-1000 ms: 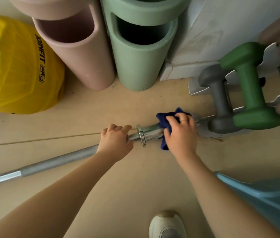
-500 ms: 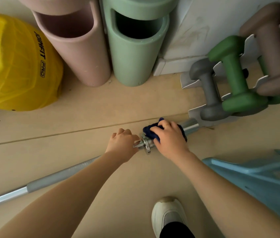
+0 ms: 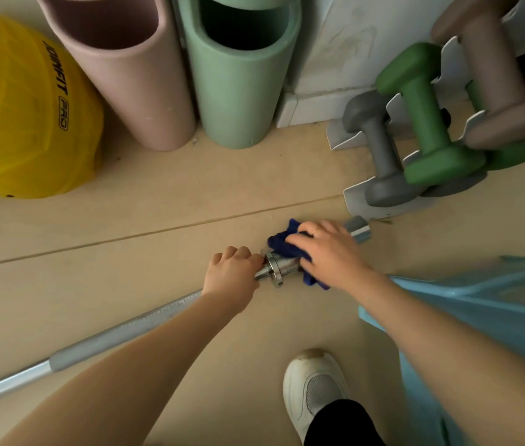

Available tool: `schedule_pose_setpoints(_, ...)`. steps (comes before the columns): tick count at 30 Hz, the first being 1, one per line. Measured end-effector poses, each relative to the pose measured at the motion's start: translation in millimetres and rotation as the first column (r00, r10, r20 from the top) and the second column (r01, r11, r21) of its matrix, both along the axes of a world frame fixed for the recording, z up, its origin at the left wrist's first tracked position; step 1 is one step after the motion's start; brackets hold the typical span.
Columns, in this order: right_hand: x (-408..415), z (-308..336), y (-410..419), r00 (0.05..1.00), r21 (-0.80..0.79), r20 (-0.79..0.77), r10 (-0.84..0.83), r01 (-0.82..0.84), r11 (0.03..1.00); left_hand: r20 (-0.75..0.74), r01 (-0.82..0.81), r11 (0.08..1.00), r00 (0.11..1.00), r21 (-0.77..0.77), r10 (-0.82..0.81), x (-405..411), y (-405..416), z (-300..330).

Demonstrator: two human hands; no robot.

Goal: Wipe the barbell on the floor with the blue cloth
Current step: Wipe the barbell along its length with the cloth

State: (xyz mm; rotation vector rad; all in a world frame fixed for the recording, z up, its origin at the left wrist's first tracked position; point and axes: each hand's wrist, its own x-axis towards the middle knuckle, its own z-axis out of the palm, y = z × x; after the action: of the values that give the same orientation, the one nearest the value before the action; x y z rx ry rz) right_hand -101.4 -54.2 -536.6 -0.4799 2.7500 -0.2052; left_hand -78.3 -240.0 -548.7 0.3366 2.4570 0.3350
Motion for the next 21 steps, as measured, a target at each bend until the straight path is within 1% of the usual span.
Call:
schedule_pose_setpoints(1,-4.9,-1.8,7.2,0.995,0.054,-0.025,-0.096,0.097,0.994,-0.007,0.001,1.0,1.0,0.006,-0.001,0.8,0.0,-0.3)
schedule_pose_setpoints(3,-6.0,-5.4,9.4,0.934,0.096,-0.087,-0.347,0.355,0.93,-0.01,-0.019,1.0,1.0,0.018,0.019,1.9,1.2,-1.4)
schedule_pose_setpoints(4,-2.3,-7.5,1.8,0.911,0.081,-0.114,-0.396,0.406,0.91,-0.006,-0.036,0.999,0.999,0.025,0.037,2.1,2.2,-1.7)
schedule_pose_setpoints(5,2.6,-8.4,-9.7,0.918,0.057,-0.117,-0.38,0.388,0.92,-0.003,-0.051,0.998,0.999,0.029,0.051,2.1,3.1,-1.9)
schedule_pose_setpoints(7,16.1,-10.2,-32.1,0.966,-0.025,-0.098,-0.238,0.236,0.971,-0.004,-0.053,0.998,0.999,0.019,0.053,2.9,3.9,-1.6)
schedule_pose_setpoints(9,24.3,-4.6,-37.9,0.994,-0.074,-0.055,-0.1,0.096,0.993,-0.014,-0.031,1.0,0.999,0.007,0.031,5.0,3.4,-0.9)
schedule_pose_setpoints(10,22.1,-2.0,-32.6,0.997,-0.052,-0.047,-0.063,0.061,0.997,-0.024,-0.016,1.0,1.0,0.001,0.016,6.6,2.7,-0.6)
schedule_pose_setpoints(11,18.3,-1.8,-23.9,0.997,0.008,-0.059,-0.059,0.06,0.998,-0.04,-0.001,1.0,0.999,-0.004,0.001,8.3,2.1,-0.4)
schedule_pose_setpoints(12,14.3,-4.3,-13.7,0.991,0.074,-0.091,-0.096,0.103,0.992,-0.058,0.013,1.0,0.998,-0.007,-0.013,9.8,1.6,-0.5)
schedule_pose_setpoints(13,10.9,-6.3,-4.7,0.974,0.116,-0.127,-0.188,0.203,0.972,-0.073,0.02,1.0,0.997,-0.01,-0.021,11.0,1.3,-0.9)
schedule_pose_setpoints(14,9.4,-8.6,0.6,0.939,0.125,-0.169,-0.299,0.322,0.939,-0.082,0.019,1.0,0.996,-0.01,-0.02,11.6,1.4,-1.2)
schedule_pose_setpoints(15,10.0,-9.8,-0.7,0.904,0.111,-0.198,-0.378,0.404,0.908,-0.085,0.009,1.0,0.996,-0.009,-0.01,12.0,2.0,-1.4)
schedule_pose_setpoints(16,12.8,-11.8,-7.4,0.899,0.118,-0.235,-0.369,0.403,0.907,-0.084,-0.003,1.0,0.996,-0.008,0.002,12.5,2.8,-1.8)
schedule_pose_setpoints(17,17.7,-11.1,-18.9,0.911,0.136,-0.252,-0.326,0.366,0.92,-0.082,-0.014,1.0,0.997,-0.009,0.013,13.4,3.5,-1.9)
schedule_pose_setpoints(19,30.9,-12.6,-37.0,0.946,0.144,-0.276,-0.167,0.212,0.967,-0.082,-0.016,1.0,0.997,-0.018,0.014,14.7,3.8,-1.5)
schedule_pose_setpoints(21,38.3,-5.8,-36.1,0.974,0.101,-0.225,-0.007,0.031,0.994,-0.091,0.0,0.999,0.996,-0.032,-0.003,15.0,3.2,-0.7)
